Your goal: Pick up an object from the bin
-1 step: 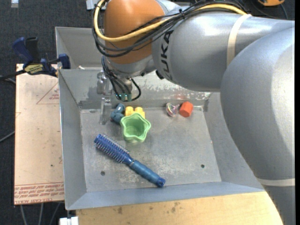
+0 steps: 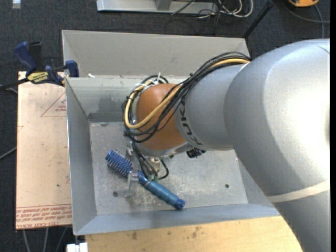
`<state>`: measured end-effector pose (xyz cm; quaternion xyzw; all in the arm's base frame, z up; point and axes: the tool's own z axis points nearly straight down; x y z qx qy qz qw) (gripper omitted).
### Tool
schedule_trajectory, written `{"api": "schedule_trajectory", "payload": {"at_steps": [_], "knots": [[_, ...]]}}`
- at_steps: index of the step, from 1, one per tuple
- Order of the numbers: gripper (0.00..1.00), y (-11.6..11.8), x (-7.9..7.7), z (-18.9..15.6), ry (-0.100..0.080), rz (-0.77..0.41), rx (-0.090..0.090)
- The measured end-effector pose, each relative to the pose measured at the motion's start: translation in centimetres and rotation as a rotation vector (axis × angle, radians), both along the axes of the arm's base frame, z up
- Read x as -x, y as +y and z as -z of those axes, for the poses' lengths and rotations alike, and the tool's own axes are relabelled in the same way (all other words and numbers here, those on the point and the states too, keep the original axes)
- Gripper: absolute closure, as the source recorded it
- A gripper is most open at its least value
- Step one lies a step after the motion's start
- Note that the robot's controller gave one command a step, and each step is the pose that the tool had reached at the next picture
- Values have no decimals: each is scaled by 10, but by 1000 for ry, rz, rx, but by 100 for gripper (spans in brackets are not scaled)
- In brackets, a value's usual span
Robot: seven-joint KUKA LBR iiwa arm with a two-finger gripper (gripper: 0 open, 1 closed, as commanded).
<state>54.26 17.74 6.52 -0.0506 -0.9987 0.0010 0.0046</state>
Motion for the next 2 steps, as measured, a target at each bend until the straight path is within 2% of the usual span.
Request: {"api": "schedule_trajectory", "payload": {"at_steps": [1,2], "knots": [[0,-7,9,-35,-10,215,-2],[0,-27,8,-34,-9,373,-1]]}}
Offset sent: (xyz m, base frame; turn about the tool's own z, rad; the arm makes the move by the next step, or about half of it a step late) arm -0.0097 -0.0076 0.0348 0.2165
